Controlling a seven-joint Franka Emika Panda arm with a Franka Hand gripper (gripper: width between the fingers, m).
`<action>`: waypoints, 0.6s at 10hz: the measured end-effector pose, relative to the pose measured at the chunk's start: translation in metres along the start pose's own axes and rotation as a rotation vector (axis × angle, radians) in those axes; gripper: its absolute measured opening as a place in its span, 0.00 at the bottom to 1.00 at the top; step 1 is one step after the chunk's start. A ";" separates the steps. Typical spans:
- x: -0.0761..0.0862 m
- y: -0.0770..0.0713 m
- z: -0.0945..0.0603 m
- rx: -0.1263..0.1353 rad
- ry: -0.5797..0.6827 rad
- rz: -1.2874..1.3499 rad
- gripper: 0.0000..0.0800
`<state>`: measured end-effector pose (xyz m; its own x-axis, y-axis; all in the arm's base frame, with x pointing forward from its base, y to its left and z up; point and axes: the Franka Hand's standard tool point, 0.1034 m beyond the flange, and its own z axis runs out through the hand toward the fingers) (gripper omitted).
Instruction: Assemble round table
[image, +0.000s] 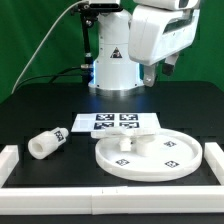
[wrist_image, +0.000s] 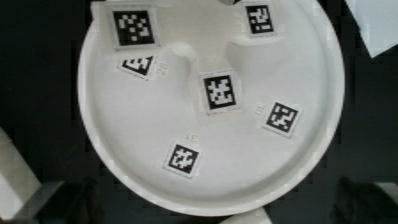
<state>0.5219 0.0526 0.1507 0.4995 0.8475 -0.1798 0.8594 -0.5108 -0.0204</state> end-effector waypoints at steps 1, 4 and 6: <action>0.000 0.002 -0.002 -0.011 -0.008 -0.012 0.81; 0.000 0.002 -0.001 -0.010 -0.008 -0.012 0.81; -0.015 0.017 0.008 -0.013 0.004 -0.056 0.81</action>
Offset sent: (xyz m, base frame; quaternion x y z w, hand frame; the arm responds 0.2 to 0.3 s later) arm 0.0000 0.0000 0.0000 0.0000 0.0000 0.0000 1.0000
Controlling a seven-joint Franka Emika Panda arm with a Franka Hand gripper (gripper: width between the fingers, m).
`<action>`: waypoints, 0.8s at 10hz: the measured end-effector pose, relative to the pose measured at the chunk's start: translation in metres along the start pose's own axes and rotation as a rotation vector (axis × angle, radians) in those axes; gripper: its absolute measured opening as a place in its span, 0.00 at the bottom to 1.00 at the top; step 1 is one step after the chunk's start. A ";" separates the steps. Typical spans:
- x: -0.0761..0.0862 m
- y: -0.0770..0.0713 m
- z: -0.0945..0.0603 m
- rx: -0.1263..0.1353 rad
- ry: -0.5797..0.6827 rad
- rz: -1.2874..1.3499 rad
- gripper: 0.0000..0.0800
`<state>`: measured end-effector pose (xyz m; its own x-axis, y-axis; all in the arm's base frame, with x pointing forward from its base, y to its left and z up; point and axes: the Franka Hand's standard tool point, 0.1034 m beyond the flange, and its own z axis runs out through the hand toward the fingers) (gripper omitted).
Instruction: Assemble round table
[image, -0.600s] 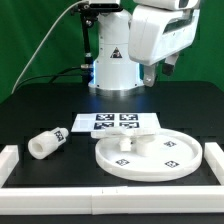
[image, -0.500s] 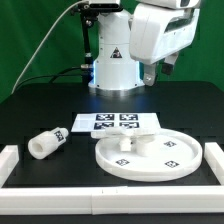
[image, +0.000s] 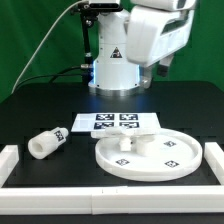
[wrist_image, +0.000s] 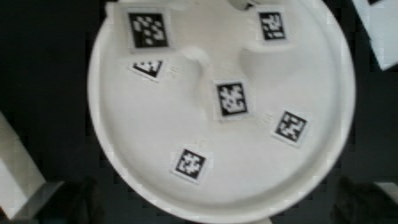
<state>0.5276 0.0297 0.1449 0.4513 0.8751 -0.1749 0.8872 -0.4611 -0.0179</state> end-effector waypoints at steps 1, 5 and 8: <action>-0.012 0.010 0.008 0.010 0.001 -0.025 0.81; -0.016 0.034 0.014 0.034 -0.004 -0.136 0.81; -0.027 0.034 0.016 0.046 0.033 -0.035 0.81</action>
Offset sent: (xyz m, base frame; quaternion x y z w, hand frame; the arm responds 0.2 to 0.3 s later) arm 0.0247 0.0110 0.0051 0.0572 -0.0113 -0.1260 0.9903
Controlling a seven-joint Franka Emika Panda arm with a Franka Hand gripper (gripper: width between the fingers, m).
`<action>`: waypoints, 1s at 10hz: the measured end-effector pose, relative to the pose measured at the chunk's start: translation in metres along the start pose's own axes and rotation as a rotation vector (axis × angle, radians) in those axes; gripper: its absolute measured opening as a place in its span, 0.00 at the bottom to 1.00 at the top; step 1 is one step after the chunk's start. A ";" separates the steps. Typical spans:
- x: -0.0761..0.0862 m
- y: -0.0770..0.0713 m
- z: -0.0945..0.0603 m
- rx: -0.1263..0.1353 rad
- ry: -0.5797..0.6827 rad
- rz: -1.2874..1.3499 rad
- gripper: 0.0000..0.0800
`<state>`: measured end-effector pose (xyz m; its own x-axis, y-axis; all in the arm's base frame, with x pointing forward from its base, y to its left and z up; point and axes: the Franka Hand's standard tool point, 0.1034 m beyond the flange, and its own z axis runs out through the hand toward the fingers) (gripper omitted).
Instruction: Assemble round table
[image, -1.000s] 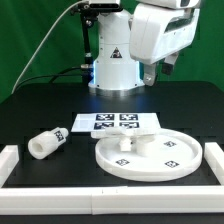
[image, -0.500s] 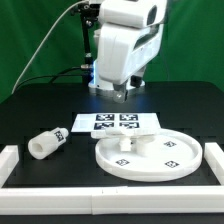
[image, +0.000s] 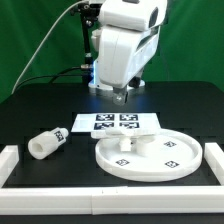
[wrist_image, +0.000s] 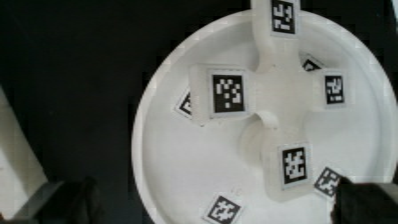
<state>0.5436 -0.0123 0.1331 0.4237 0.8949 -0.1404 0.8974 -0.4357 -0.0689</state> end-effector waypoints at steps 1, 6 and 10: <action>-0.009 -0.007 0.006 0.002 0.047 0.104 0.81; -0.009 -0.024 0.032 -0.047 0.129 0.169 0.81; -0.031 -0.033 0.054 -0.001 0.154 0.283 0.81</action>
Offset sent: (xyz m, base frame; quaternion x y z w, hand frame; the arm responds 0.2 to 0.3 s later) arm -0.0079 0.0069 -0.0191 -0.1252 0.1100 -0.0355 0.9854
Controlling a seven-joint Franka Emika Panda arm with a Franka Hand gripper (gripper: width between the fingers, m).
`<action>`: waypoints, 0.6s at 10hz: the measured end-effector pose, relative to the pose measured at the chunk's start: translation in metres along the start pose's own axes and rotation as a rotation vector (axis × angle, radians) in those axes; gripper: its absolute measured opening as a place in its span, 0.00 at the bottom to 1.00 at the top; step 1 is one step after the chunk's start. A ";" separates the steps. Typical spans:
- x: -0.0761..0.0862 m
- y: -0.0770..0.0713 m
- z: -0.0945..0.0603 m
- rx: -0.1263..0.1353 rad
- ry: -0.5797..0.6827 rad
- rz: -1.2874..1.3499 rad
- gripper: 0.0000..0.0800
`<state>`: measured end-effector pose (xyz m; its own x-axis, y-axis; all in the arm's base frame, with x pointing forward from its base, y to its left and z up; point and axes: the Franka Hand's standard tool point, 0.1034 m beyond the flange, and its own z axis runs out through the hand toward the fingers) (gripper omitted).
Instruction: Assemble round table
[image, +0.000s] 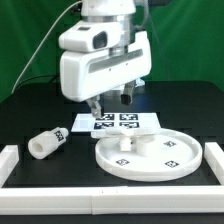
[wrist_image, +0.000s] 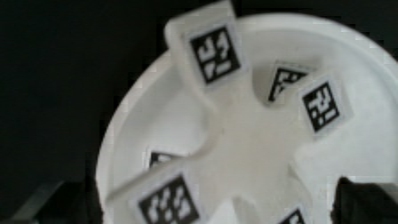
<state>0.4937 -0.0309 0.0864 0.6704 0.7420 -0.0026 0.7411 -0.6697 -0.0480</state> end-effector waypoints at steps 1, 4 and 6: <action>-0.010 0.005 0.006 0.007 0.013 -0.044 0.81; -0.021 0.014 0.016 -0.096 0.065 -0.154 0.81; -0.022 0.015 0.016 -0.085 0.059 -0.151 0.81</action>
Offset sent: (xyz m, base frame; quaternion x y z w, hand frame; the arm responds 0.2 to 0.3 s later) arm -0.0109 0.0163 0.0015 -0.1243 0.1267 -0.0685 0.9817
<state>0.4895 -0.0568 0.0694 0.5502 0.8331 0.0569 0.8324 -0.5526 0.0417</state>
